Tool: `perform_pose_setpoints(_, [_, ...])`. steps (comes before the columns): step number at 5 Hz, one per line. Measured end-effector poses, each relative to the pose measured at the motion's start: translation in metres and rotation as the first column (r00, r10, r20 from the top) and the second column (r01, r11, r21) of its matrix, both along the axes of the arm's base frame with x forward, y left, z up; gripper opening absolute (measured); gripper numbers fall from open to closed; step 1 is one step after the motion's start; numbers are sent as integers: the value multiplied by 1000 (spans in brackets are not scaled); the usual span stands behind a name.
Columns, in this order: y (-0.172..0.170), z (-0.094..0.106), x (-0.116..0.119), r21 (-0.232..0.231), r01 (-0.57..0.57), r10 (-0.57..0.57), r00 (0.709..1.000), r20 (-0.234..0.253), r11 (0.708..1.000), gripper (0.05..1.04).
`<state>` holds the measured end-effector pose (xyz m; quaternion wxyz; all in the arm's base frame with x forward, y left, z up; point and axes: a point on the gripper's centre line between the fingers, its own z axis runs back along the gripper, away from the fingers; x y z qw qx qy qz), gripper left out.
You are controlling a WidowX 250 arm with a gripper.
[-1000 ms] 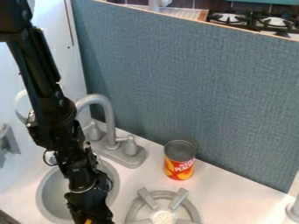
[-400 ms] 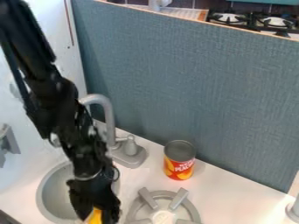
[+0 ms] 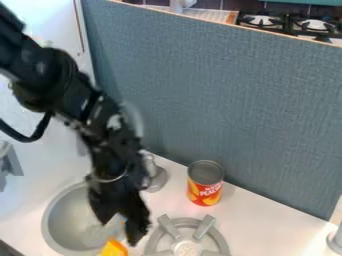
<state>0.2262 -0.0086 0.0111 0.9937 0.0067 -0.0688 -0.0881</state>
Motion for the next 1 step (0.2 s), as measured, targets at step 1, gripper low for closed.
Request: perform_pose_setpoints(1, [-29, 23, -3, -31, 126, -123, 990, 67, 992, 1001])
